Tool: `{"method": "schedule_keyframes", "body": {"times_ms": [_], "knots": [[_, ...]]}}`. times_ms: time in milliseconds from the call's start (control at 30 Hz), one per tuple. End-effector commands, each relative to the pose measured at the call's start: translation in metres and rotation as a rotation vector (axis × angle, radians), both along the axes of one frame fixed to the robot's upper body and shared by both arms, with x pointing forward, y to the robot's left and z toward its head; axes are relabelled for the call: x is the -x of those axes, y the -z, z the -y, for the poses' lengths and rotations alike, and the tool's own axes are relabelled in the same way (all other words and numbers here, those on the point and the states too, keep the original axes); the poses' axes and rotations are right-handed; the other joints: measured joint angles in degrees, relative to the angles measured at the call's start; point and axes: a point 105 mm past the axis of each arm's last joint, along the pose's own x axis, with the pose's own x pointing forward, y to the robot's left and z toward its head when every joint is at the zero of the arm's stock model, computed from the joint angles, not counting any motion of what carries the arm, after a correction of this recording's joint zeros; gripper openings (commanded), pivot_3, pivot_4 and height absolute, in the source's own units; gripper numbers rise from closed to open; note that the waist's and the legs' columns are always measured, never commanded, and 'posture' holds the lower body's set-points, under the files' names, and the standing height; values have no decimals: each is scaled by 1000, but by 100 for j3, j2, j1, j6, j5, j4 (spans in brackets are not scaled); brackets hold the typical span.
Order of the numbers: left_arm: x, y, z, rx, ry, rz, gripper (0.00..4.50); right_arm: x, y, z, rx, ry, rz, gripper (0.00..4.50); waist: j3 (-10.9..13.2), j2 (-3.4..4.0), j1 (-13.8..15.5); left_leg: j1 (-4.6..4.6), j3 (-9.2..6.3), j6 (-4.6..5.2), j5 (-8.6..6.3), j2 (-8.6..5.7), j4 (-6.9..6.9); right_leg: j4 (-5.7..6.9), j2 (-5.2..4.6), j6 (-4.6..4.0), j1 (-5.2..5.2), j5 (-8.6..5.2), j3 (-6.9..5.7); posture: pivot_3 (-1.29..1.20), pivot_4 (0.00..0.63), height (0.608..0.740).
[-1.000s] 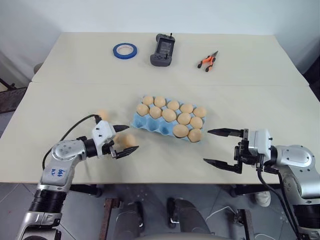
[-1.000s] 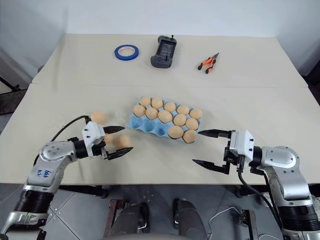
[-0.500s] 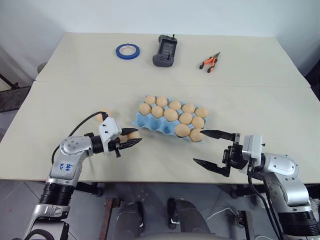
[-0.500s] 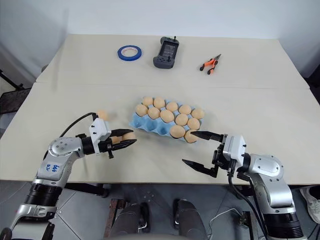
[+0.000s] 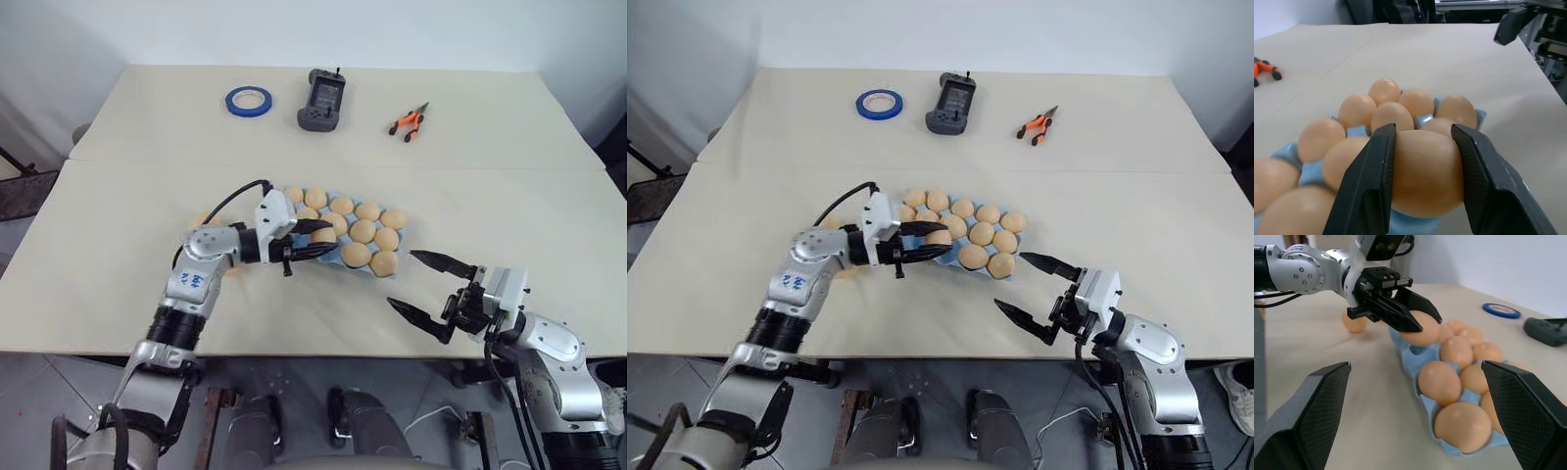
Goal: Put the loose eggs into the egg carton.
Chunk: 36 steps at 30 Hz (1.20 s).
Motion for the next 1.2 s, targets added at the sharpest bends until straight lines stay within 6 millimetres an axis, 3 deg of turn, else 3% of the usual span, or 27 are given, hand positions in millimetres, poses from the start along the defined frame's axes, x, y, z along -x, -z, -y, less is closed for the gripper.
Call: {"method": "schedule_keyframes", "body": {"times_ms": [33, 133, 233, 433, 600, 633, 667, 800, 933, 1100, 1200], "knots": [[-1, -2, 5, 14, 25, 8, 2197, 4, -13, 4, -30, 26, 50, 4500, 0, 0, -1, 0, 0, 0, 0, 1, 1, 0, 0, 0, 0, 0, 0, 0, 150, 740], [4, 1, 8, 1, 61, 17, 3030, 4, -7, 1, -38, 34, 45, 4500, 1, -1, 2, -2, -3, 0, 1, 2, 1, 3, 1, 0, -1, 0, -2, 0, 150, 740], [6, -3, -5, -3, 39, 47, 3940, 3, -4, -4, -52, 22, 43, 4500, 0, -1, -8, -2, -3, 0, 1, 2, 1, 4, 1, 0, -1, 0, -2, 0, 150, 740], [17, -22, -65, 1, -82, 130, 3940, 2, 0, -8, -38, -48, 37, 4500, 1, -1, -35, 2, -2, -5, 3, 8, 0, 23, 1, -8, -7, -5, 0, 0, 150, 740], [39, -37, -131, 19, -264, 164, 3940, -2, -4, -9, -37, -115, 51, 4500, 1, -1, -15, 3, -5, -11, 2, 8, -3, 26, -4, -14, -7, -8, -1, 0, 150, 740], [44, -37, -144, 15, -305, 164, 4264, -3, -4, -10, -31, -128, 51, 4500, 1, -1, -24, 3, -5, -11, 2, 8, -2, 26, -5, -14, -7, -8, -1, 0, 150, 740], [49, -37, -158, 7, -361, 175, 4482, -4, -4, -10, -28, -140, 49, 4500, 1, -1, -13, 3, -5, -33, -12, 8, -4, 25, -9, -15, -8, -8, 0, 0, 150, 740], [68, -28, -200, 9, -525, 176, 4495, -7, -6, -11, -24, -172, 54, 4500, 1, 0, -9, 3, -7, -35, -14, 8, -4, 23, -13, -19, -8, -11, -1, 0, 150, 740], [102, 8, -250, -19, -759, 121, 4495, -8, -5, -13, -13, -208, 62, 4500, 0, 0, -26, 2, -8, -37, -18, 8, -12, 10, -19, -34, -11, -19, -2, 0, 150, 740], [118, 12, -243, 33, -763, 79, 4495, -11, -5, -12, -7, -219, 69, 4500, -1, -3, 29, -2, -8, -37, -19, 8, -44, -32, -22, -44, -11, -24, -9, 0, 150, 740], [118, 14, -235, 34, -745, 64, 4495, -12, -3, -12, 6, -225, 66, 4500, -2, -4, 20, -8, -6, -37, -21, 8, -49, -57, -25, -102, -2, -57, -9, 0, 150, 740]]}}
